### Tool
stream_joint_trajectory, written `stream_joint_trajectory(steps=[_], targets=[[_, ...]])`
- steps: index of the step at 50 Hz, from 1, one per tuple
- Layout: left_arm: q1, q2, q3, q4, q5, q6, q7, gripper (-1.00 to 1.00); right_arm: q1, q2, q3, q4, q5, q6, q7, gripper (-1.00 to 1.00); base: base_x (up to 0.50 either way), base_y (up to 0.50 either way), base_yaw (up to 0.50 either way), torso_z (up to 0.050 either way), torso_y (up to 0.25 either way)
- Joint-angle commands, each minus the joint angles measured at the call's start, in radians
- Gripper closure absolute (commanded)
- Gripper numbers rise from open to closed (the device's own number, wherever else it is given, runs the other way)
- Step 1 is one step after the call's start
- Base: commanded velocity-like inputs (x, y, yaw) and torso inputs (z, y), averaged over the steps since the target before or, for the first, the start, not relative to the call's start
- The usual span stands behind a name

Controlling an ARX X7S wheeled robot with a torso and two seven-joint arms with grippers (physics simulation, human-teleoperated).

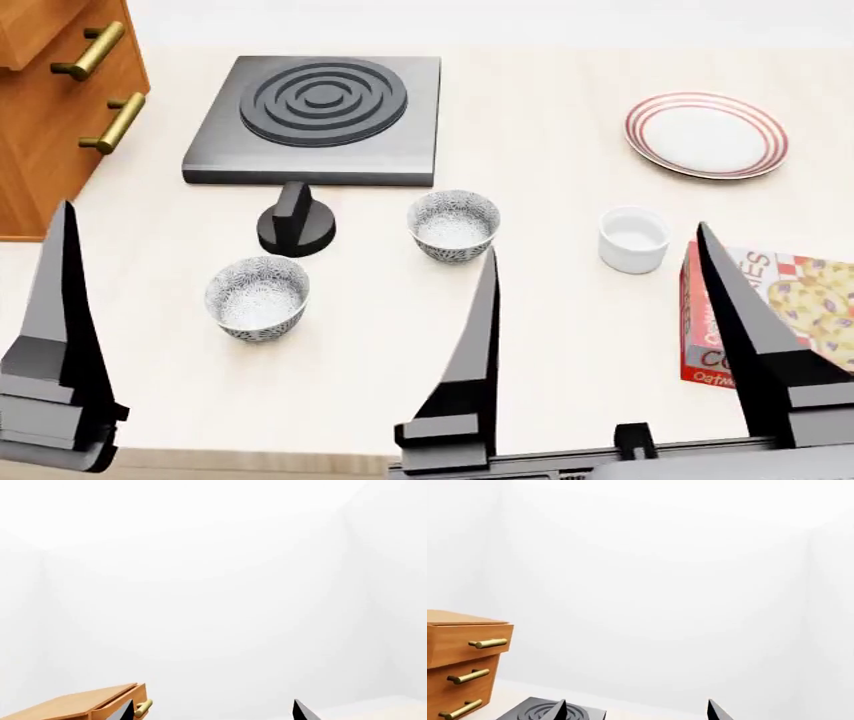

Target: Pick the akita bowl next to the ramekin and place it on the plate.

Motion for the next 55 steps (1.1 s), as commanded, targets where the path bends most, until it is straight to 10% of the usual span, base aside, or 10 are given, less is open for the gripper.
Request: stream_joint_trajectory(steps=[1, 55], targets=[[-0.179, -0.188, 0.264, 0.003, -0.118, 0.177, -0.220, -1.00, 0.207, 0.116, -0.279, -0.001, 0.043, -0.137, 0.157, -1.00, 0.00, 0.00, 0.00, 0.000, 0.000], [-0.354, -0.271, 0.489, -0.019, -0.125, 0.309, -0.309, -1.00, 0.432, 0.169, -0.591, 0.006, 0.007, -0.288, 0.256, -1.00, 0.05, 0.00, 0.00, 0.000, 0.000]])
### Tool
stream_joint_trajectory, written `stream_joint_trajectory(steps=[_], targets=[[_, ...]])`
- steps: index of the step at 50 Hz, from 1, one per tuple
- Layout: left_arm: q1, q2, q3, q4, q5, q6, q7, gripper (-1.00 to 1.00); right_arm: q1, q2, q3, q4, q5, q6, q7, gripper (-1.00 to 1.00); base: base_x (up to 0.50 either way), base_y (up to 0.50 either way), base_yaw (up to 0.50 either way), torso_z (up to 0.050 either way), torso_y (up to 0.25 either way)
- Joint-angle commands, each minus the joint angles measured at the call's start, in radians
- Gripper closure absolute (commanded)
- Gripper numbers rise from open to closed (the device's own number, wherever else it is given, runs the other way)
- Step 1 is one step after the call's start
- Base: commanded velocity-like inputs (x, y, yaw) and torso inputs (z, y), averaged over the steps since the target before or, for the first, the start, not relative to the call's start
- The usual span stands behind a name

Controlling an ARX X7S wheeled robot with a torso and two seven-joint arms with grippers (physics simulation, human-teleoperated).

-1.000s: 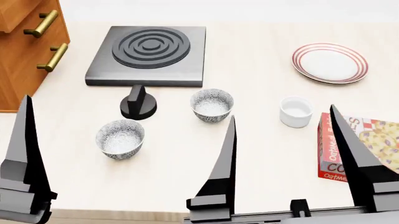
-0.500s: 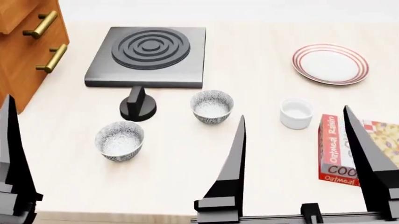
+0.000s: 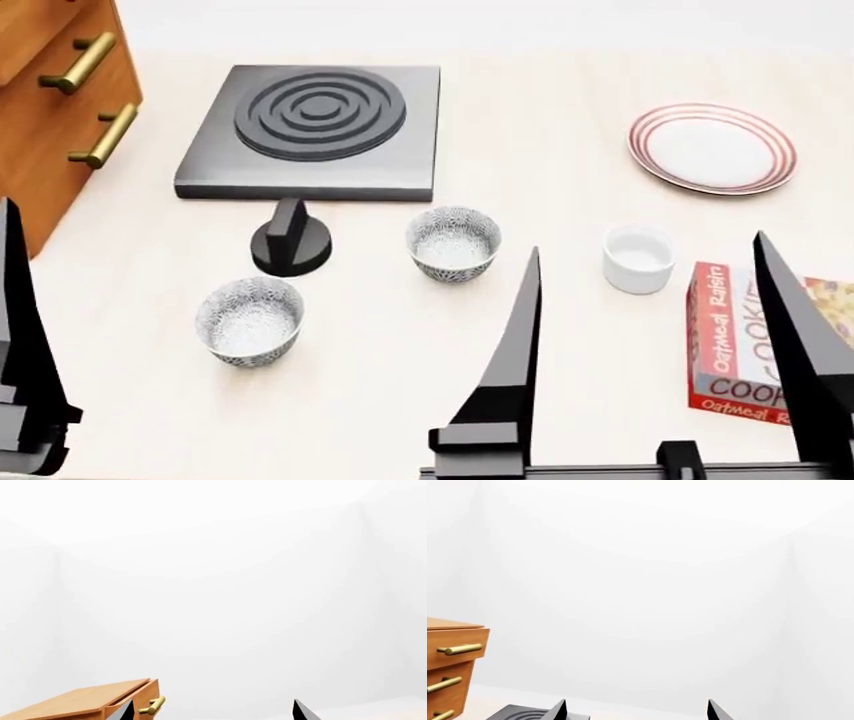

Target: Pick the akita bowl next to the ramekin and place it on the plate.

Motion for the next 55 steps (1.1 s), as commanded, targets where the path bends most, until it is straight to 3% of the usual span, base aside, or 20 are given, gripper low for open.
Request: stream_joint_trajectory(steps=[1, 55], targets=[[-0.008, -0.004, 0.013, -0.003, 0.001, 0.007, -0.005, -1.00, 0.017, 0.007, -0.026, 0.000, -0.006, -0.017, 0.008, -1.00, 0.09, 0.00, 0.00, 0.000, 0.000], [-0.030, -0.013, 0.040, -0.009, 0.000, 0.025, -0.009, -1.00, 0.070, 0.008, -0.105, 0.009, -0.019, -0.048, 0.025, -1.00, 0.13, 0.00, 0.00, 0.000, 0.000]])
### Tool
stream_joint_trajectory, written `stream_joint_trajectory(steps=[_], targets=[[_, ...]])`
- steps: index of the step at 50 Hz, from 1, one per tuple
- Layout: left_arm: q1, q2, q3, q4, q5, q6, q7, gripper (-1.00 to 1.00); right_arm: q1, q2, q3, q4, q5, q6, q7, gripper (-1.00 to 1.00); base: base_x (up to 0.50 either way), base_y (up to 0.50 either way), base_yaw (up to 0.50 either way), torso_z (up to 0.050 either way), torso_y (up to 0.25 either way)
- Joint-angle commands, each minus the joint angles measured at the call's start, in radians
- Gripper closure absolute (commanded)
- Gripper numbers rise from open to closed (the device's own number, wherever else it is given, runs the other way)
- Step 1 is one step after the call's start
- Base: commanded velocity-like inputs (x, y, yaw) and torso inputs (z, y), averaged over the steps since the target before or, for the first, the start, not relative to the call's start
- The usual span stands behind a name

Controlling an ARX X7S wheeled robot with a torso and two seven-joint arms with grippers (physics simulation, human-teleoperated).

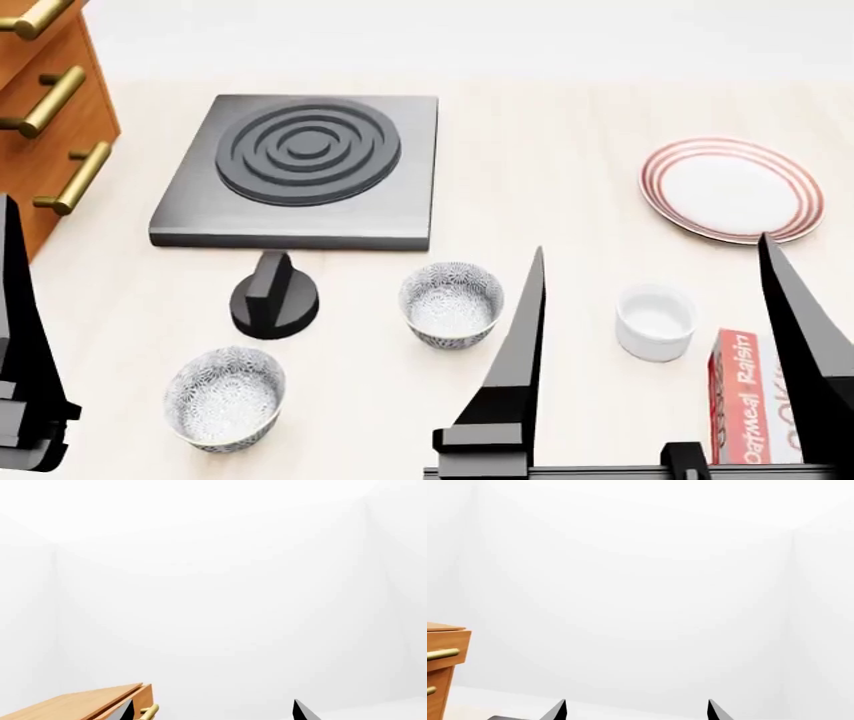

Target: Pick the akita bowl next to the ramekin and place it on the plate.

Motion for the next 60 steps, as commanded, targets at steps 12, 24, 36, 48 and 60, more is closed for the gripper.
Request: stream_joint_trajectory(steps=[12, 24, 36, 48, 60], targets=[[-0.004, -0.010, 0.011, 0.007, 0.001, 0.008, -0.007, -1.00, 0.014, 0.003, -0.020, -0.004, -0.003, -0.005, 0.007, -1.00, 0.14, 0.00, 0.00, 0.000, 0.000], [-0.004, -0.010, 0.020, 0.002, 0.008, 0.014, -0.006, -1.00, 0.020, 0.003, -0.036, -0.002, -0.009, -0.015, 0.009, -1.00, 0.15, 0.00, 0.00, 0.000, 0.001], [-0.012, -0.010, 0.024, -0.001, 0.006, 0.016, -0.007, -1.00, 0.034, 0.002, -0.049, -0.001, -0.007, -0.016, 0.013, -1.00, 0.15, 0.00, 0.00, 0.000, 0.000], [-0.026, -0.012, 0.025, 0.004, -0.004, 0.014, -0.011, -1.00, 0.049, 0.004, -0.055, -0.005, 0.000, -0.018, 0.016, -1.00, 0.15, 0.00, 0.00, 0.000, 0.000], [-0.025, -0.015, 0.032, 0.001, -0.002, 0.023, -0.011, -1.00, 0.056, 0.001, -0.066, 0.000, -0.001, -0.022, 0.016, -1.00, 0.15, 0.00, 0.00, 0.000, 0.000]])
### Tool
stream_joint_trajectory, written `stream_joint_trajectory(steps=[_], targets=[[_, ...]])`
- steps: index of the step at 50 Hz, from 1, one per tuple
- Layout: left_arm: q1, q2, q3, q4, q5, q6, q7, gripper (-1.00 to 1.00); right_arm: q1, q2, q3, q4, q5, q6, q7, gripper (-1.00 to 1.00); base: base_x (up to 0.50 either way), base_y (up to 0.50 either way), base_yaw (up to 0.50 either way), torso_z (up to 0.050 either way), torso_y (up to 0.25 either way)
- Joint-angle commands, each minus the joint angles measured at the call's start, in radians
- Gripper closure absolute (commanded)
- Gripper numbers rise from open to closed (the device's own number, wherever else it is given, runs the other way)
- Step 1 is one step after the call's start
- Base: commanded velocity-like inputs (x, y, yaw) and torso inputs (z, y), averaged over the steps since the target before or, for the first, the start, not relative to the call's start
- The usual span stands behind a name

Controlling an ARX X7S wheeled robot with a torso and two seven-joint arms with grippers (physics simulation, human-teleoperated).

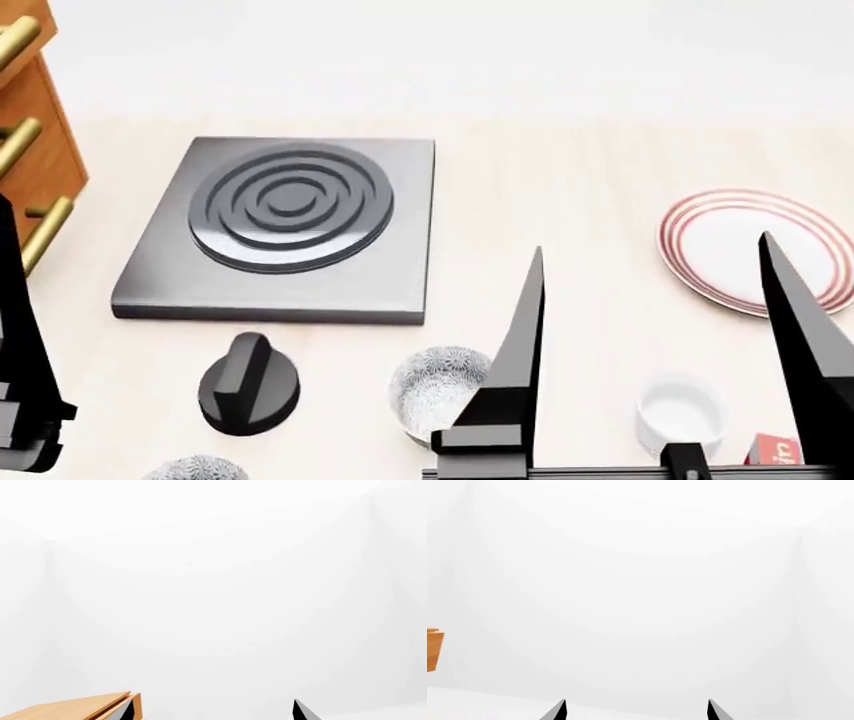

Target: Pick the akita bowl next to the ramekin and place it on the plate.

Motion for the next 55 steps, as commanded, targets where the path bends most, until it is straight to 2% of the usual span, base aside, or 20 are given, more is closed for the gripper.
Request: stream_joint_trajectory(steps=[1, 55], targets=[[-0.005, -0.003, 0.005, 0.000, -0.002, 0.004, -0.002, -1.00, 0.010, -0.001, -0.010, -0.002, 0.000, -0.001, 0.004, -1.00, 0.15, 0.00, 0.00, 0.000, 0.000], [-0.019, -0.005, 0.029, -0.001, 0.002, 0.015, -0.008, -1.00, 0.058, 0.006, -0.072, -0.005, -0.007, -0.020, 0.022, -1.00, 0.15, 0.00, 0.00, 0.000, 0.000]])
